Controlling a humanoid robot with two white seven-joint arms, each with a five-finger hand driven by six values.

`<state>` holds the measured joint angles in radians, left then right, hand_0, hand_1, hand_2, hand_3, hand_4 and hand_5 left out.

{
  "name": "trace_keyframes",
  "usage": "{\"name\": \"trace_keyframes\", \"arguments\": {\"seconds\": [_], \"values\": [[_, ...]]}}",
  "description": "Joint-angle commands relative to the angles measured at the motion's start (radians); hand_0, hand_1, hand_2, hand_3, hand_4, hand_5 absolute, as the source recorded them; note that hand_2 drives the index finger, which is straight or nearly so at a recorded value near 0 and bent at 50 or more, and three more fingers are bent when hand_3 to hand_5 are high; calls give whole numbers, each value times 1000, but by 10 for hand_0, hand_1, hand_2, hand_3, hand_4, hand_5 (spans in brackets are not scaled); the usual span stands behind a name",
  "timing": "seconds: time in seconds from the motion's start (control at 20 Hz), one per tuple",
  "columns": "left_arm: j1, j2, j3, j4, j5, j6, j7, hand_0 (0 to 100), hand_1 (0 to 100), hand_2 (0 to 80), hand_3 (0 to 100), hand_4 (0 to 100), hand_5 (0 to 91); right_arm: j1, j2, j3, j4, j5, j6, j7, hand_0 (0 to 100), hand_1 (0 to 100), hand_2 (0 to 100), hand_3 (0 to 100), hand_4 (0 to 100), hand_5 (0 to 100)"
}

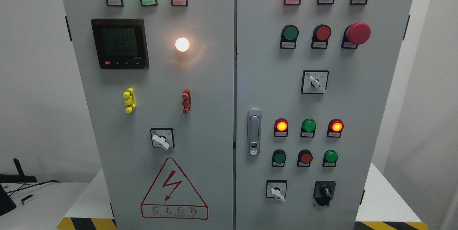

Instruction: Trip black knob to open circuit

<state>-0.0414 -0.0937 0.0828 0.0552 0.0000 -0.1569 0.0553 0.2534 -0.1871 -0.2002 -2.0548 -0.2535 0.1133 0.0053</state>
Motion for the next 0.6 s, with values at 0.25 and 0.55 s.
{"name": "trace_keyframes", "arguments": {"seconds": [0.25, 0.55], "values": [[0, 0, 0, 0, -31, 0, 0, 120, 389, 0, 0, 0, 0, -51, 8, 108, 64, 22, 26, -31, 250, 660, 399, 1000, 1000, 944], [0, 0, 0, 0, -31, 0, 0, 120, 389, 0, 0, 0, 0, -154, 8, 136, 157, 49, 57, -60, 293, 655, 388, 1000, 1000, 943]]}}
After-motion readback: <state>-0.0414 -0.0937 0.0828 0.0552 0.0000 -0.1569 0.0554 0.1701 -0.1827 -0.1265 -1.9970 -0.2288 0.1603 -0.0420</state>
